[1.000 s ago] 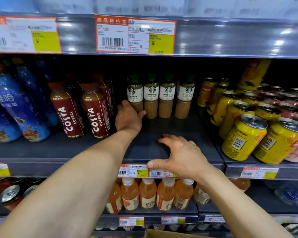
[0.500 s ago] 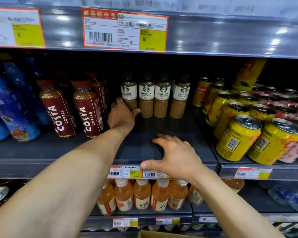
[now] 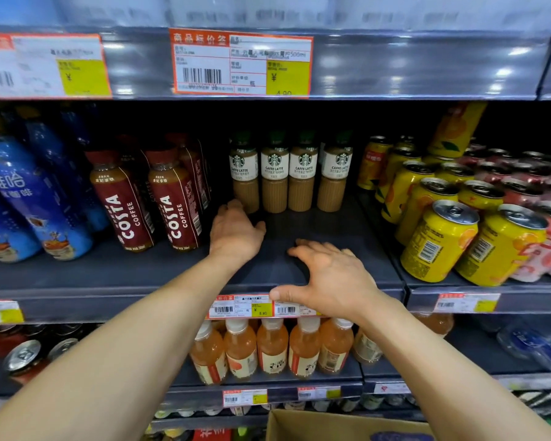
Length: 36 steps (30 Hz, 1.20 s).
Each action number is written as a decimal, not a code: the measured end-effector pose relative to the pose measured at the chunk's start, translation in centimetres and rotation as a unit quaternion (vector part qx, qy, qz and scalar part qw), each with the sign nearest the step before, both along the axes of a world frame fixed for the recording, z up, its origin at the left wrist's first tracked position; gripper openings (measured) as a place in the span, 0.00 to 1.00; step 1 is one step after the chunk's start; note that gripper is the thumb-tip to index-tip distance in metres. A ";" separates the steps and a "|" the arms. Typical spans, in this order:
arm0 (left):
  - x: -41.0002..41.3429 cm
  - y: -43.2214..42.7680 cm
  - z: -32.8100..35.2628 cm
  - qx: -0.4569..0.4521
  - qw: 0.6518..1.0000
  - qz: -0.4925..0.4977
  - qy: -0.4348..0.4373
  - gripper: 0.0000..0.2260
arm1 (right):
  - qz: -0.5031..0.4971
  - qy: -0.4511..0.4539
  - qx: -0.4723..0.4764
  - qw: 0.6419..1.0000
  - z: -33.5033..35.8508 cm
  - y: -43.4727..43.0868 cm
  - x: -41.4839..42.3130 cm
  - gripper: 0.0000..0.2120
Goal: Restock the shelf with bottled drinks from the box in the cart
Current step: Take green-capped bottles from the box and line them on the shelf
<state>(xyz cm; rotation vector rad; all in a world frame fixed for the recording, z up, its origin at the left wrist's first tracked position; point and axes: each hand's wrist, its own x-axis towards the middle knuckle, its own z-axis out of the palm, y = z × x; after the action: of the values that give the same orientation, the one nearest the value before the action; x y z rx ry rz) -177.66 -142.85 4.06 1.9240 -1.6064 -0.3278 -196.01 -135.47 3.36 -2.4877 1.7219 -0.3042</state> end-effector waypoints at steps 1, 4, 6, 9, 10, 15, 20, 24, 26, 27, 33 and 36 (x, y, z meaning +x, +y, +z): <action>0.0 0.9 -0.1 0.011 0.999 -0.027 -0.020 0.24 | 0.002 0.008 -0.005 1.000 0.0 0.1 0.0 0.52; 0.1 3.9 0.0 0.033 0.992 -0.100 -0.075 0.23 | 0.009 0.039 -0.009 0.999 0.1 0.4 0.1 0.52; 0.5 6.1 0.8 0.039 0.985 -0.139 -0.093 0.23 | 0.009 0.053 -0.012 0.998 0.3 0.8 0.3 0.50; 1.0 9.1 1.8 0.063 0.968 -0.201 -0.135 0.25 | 0.003 0.073 0.001 0.997 1.0 1.7 0.6 0.45; 1.1 10.3 1.8 0.073 0.962 -0.212 -0.153 0.26 | -0.001 0.080 0.010 0.997 1.2 2.2 0.7 0.43; 1.2 16.2 -0.2 0.045 0.939 -0.210 -0.269 0.35 | -0.041 0.079 0.014 0.996 1.2 7.4 0.2 0.39; 0.9 23.7 -3.2 0.033 0.930 -0.254 -0.263 0.33 | -0.070 0.053 -0.039 0.995 -1.1 15.7 -2.4 0.34; 0.3 29.2 -6.2 0.087 0.930 -0.276 -0.224 0.31 | -0.108 0.075 0.031 0.991 -5.1 21.6 -5.1 0.33; -0.3 31.9 -8.2 0.109 0.927 -0.291 -0.211 0.30 | -0.133 0.076 0.091 0.984 -7.3 24.2 -6.6 0.32; -0.7 33.3 -9.3 0.125 0.924 -0.298 -0.202 0.30 | -0.144 0.074 0.119 0.980 -8.5 25.5 -7.4 0.32; -3.6 38.3 -16.2 0.235 0.896 -0.324 -0.191 0.27 | -0.199 0.071 0.235 0.949 -16.1 30.9 -12.5 0.27; -6.3 39.3 -19.7 0.292 0.881 -0.324 -0.183 0.26 | -0.220 0.073 0.288 0.929 -20.0 32.4 -15.5 0.24</action>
<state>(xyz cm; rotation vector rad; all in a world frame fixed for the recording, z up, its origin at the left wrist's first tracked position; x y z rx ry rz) -183.92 -103.57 -15.65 1.8564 -2.6413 -0.8407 -211.50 -103.10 -16.69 -1.7375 2.0406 0.3273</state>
